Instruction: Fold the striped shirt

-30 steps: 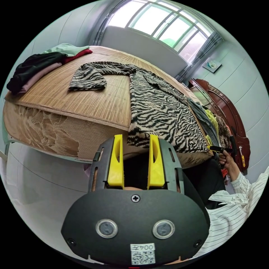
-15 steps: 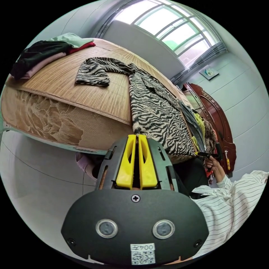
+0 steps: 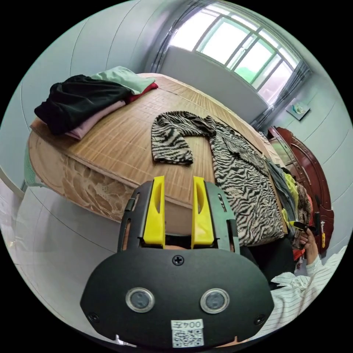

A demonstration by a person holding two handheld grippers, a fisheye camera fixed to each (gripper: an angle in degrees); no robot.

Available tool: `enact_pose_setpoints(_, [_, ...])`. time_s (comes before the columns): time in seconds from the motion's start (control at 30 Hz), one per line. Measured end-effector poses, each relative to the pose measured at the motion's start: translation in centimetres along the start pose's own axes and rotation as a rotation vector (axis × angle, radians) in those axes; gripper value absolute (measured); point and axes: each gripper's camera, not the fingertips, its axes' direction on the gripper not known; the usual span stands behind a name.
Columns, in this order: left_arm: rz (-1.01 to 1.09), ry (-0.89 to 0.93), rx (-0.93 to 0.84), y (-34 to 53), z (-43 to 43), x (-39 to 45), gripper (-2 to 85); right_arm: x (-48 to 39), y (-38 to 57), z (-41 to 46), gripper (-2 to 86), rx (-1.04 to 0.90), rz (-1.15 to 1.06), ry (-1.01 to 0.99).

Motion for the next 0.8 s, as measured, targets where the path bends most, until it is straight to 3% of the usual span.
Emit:
enact_pose_setpoints(0.13, [0.018,-0.135,-0.050,-4.1,3.5,0.0,10.4,-3.9,-1.1,0.2,3.2,0.037,-0.095,-0.082])
enact_pose_setpoints(0.27, [0.023,-0.100,-0.125,-5.5,6.0,0.1,11.9,-8.6,-2.3,1.0,2.8,0.050,-0.225,-0.153])
enact_pose_setpoints(0.5, [-0.107,-0.056,-0.060,-6.1,6.1,-2.2,9.3,-18.0,-4.7,1.4,6.3,0.082,-0.506,-0.242])
enact_pose_setpoints(0.67, [-0.111,-0.024,-0.135,-8.4,6.4,-3.4,2.8,-26.2,-6.2,2.6,8.9,0.110,-0.727,-0.212])
enact_pose_setpoints(0.8, [-0.168,0.103,-0.089,-9.9,4.6,-4.6,1.7,-34.8,-6.9,4.8,11.6,0.122,-0.927,-0.170])
